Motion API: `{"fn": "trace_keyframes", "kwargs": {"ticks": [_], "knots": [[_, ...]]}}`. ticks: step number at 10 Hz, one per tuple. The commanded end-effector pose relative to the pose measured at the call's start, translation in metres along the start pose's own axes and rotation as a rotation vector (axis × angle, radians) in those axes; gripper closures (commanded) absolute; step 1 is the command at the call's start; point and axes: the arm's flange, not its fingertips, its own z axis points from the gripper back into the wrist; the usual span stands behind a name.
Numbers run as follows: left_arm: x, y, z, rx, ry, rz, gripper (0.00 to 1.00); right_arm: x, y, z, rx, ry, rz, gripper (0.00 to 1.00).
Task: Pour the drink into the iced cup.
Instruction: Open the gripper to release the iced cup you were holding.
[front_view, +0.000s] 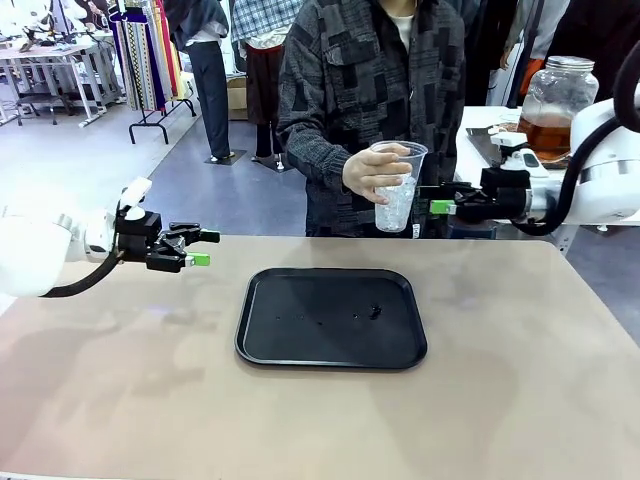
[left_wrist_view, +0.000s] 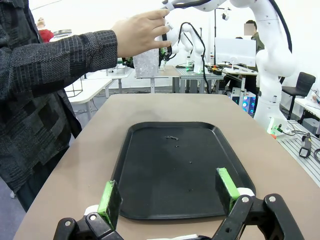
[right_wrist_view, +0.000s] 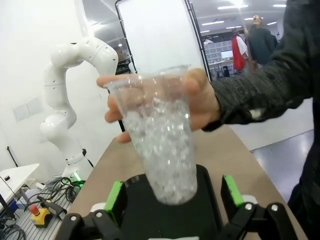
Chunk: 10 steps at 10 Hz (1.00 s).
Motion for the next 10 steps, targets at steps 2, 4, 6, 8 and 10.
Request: {"fn": "trace_keyframes", "kwargs": {"ticks": [2, 4, 6, 8, 10], "knots": [[0.002, -0.001, 0.000, 0.001, 0.001, -0.002, 0.00, -0.024, 0.009, 0.032, 0.008, 0.025, 0.117, 0.00], [0.002, -0.001, 0.000, 0.001, 0.001, -0.002, 0.00, -0.041, 0.013, 0.055, -0.006, 0.046, 0.207, 0.00], [0.002, -0.001, 0.000, 0.001, 0.001, -0.002, 0.00, -0.052, 0.016, 0.072, -0.030, 0.024, 0.210, 0.00], [0.002, -0.001, 0.000, 0.001, 0.001, -0.002, 0.00, -0.058, 0.017, 0.078, -0.037, 0.014, 0.208, 0.00], [0.002, -0.001, 0.000, 0.001, 0.001, -0.002, 0.00, -0.057, 0.013, 0.079, -0.049, 0.027, 0.184, 0.00]]}}
